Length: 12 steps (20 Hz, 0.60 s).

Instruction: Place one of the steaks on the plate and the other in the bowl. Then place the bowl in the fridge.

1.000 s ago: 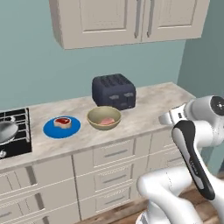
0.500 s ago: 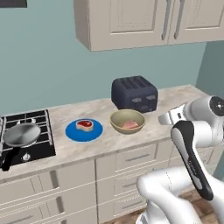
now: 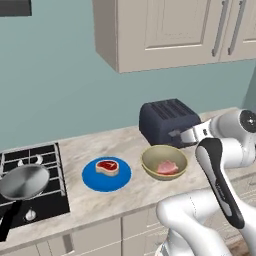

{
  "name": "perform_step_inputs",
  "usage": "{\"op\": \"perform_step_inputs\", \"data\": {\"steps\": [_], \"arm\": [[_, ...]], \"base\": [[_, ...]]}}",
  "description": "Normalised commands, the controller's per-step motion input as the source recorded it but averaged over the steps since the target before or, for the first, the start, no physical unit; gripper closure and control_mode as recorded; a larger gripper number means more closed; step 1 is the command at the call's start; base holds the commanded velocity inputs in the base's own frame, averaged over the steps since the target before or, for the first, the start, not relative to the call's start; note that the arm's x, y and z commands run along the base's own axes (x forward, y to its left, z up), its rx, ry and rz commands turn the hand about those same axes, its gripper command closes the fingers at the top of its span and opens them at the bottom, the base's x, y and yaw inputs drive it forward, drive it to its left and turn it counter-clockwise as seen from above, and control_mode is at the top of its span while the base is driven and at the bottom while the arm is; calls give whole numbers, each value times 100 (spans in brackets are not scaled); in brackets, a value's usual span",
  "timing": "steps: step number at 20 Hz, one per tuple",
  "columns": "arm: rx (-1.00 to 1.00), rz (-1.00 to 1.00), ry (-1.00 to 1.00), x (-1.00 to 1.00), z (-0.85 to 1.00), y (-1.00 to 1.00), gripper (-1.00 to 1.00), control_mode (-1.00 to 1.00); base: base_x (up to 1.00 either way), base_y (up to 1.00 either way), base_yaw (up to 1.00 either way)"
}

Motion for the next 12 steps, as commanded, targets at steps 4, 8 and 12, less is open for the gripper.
{"op": "perform_step_inputs", "data": {"steps": [4, 8, 12], "arm": [[0, 0, 0, 0, 0, 0, -100, 100], [0, 0, 0, 0, 0, 0, -100, 100], [0, 0, 0, 0, 0, 0, -100, 100]], "base": [[8, 7, 5], [-8, 16, 1], [-21, 32, 13]]}}
